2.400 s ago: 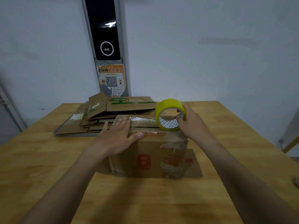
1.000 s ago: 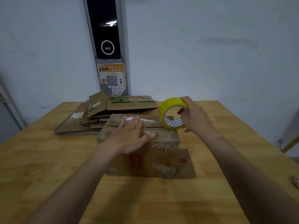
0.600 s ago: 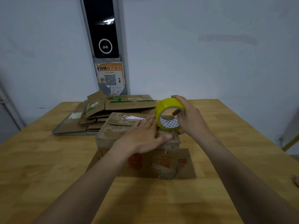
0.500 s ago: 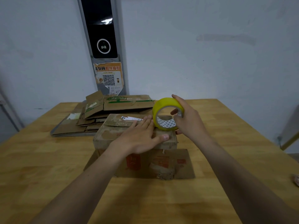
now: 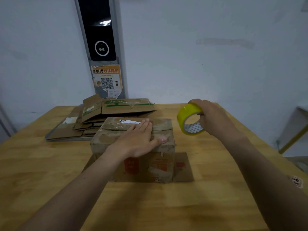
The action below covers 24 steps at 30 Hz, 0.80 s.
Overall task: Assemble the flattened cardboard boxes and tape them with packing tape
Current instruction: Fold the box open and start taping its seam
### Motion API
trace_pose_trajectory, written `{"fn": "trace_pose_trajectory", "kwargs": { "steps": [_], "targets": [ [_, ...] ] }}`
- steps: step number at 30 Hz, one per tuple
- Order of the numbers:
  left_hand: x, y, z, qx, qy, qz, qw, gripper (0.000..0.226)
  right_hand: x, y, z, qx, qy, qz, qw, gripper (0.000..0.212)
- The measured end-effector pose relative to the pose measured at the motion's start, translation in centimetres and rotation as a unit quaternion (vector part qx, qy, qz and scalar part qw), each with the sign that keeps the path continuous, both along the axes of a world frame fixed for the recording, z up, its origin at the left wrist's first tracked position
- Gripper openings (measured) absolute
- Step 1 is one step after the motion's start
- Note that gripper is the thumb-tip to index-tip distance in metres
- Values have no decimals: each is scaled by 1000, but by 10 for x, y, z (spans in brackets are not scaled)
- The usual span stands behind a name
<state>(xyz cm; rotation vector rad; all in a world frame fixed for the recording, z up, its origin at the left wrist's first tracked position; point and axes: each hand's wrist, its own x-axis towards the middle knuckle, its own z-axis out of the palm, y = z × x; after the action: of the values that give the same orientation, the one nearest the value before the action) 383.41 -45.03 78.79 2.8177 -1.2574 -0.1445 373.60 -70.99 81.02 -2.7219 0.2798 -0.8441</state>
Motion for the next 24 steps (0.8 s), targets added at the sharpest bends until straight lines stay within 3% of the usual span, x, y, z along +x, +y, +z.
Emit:
{"fn": "trace_pose_trajectory", "kwargs": {
  "steps": [9, 19, 24],
  "targets": [
    [1, 1, -2, 3, -2, 6, 1000, 124, -11, 1, -53, 40, 50, -29, 997, 68],
    [5, 24, 1, 10, 1, 21, 1000, 115, 9, 41, -83, 22, 50, 11, 998, 67],
    [4, 33, 1, 16, -6, 42, 999, 124, 27, 62, -84, -2, 52, 34, 998, 69]
  ]
}}
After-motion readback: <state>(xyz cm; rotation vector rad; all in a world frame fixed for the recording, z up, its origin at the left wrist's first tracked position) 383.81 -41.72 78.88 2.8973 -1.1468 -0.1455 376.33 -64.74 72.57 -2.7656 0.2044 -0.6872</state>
